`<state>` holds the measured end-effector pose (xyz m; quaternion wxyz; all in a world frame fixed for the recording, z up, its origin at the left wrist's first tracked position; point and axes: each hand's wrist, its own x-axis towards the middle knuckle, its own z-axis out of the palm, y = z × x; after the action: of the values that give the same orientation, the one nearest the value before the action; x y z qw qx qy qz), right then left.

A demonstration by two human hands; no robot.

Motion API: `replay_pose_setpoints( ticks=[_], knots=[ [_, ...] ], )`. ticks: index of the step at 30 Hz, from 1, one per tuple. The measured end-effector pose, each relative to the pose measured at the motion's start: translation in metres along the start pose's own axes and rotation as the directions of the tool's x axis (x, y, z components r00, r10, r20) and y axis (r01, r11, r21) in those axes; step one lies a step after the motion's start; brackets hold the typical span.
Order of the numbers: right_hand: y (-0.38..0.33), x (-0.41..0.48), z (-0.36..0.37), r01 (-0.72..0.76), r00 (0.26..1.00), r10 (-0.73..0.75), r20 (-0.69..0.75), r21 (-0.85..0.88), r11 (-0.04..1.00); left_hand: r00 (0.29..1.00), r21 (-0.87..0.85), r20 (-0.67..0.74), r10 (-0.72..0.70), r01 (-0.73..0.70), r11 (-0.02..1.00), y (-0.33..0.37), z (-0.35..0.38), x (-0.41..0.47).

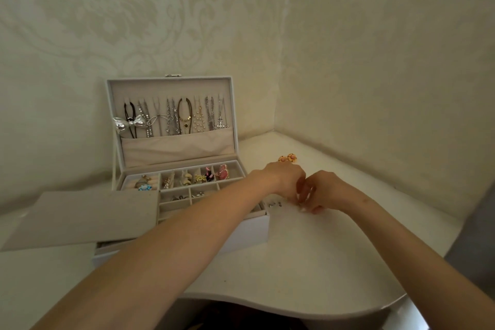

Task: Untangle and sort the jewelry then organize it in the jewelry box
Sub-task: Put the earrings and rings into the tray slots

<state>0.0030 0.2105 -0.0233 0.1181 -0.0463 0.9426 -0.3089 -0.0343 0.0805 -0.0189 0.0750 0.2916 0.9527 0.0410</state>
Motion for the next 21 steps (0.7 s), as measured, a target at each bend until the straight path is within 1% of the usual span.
replay_pose_setpoints(
  ticks=[7, 13, 15, 18, 19, 21],
  knots=[
    [0.008, 0.001, -0.002, -0.018, 1.000, 0.018, -0.022, 0.000, 1.000, 0.997, -0.053, 0.073, 0.015, -0.011, 0.999, -0.001, 0.002, 0.005],
    [0.012, -0.002, -0.004, -0.037, 0.999, 0.036, -0.023, -0.030, 0.999, 0.998, -0.041, 0.034, 0.052, -0.050, 0.998, 0.001, 0.005, 0.005],
    [0.012, -0.004, -0.007, -0.009, 0.999, 0.008, -0.037, -0.019, 1.000, 0.999, -0.097, -0.013, 0.043, -0.044, 0.994, -0.003, -0.006, -0.003],
    [0.006, -0.006, -0.013, 0.062, 0.996, -0.060, -0.064, 0.042, 0.997, 0.992, -0.196, -0.121, 0.031, -0.054, 0.979, -0.016, -0.042, -0.033],
    [0.002, -0.008, -0.014, 0.088, 0.995, -0.084, -0.057, 0.070, 0.994, 0.990, -0.212, -0.135, 0.028, -0.057, 0.976, -0.023, -0.054, -0.048],
    [-0.008, -0.012, -0.015, 0.136, 0.991, -0.134, -0.026, 0.138, 0.981, 0.995, -0.218, -0.096, 0.025, -0.046, 0.975, -0.040, -0.073, -0.081]
  ],
)
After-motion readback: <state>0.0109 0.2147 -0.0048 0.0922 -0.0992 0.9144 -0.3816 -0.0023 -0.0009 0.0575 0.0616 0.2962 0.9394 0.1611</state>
